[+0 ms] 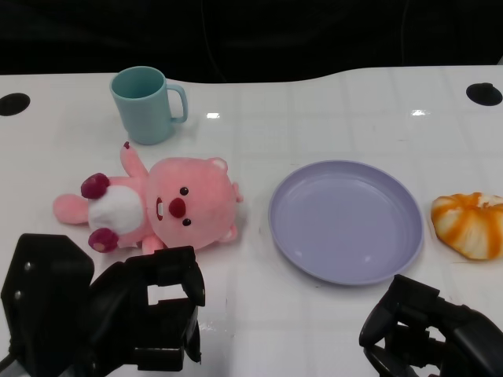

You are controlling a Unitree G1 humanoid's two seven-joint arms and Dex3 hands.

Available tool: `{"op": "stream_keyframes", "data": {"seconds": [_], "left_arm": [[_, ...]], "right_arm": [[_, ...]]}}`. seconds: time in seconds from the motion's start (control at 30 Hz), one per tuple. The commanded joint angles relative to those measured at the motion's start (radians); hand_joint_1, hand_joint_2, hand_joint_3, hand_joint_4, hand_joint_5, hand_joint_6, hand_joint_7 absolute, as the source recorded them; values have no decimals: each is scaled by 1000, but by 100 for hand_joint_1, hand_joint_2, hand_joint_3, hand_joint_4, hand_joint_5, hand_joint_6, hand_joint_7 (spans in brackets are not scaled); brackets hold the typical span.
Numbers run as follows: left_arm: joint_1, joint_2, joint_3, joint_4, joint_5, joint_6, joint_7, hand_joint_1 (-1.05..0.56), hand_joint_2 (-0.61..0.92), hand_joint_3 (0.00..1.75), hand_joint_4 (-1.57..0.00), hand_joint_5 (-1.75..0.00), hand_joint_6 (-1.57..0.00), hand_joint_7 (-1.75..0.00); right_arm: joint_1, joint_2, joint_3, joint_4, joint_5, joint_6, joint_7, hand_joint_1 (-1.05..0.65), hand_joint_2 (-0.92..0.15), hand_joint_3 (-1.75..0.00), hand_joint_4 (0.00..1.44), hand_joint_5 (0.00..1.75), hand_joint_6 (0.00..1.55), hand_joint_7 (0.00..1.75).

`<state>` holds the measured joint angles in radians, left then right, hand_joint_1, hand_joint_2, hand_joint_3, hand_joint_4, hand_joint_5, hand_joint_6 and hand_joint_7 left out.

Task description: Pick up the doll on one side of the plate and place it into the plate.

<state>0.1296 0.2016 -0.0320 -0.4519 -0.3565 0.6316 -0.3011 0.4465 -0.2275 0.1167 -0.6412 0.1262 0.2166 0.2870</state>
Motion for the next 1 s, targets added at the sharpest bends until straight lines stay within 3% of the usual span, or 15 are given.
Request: {"op": "stream_keyframes", "data": {"seconds": [0.03,1.0], "left_arm": [[-3,12,12,4,5,-6,4,-9,40,149,-90,-175,-80,-168],[-9,10,16,9,-1,4,12,-8,41,149,-90,-175,-81,-168]], "right_arm": [[0,-3,-2,-1,5,1,-2,-23,-87,-61,65,175,43,165],[-1,-4,1,2,0,-1,-1,-24,-88,-60,64,175,42,165]]}}
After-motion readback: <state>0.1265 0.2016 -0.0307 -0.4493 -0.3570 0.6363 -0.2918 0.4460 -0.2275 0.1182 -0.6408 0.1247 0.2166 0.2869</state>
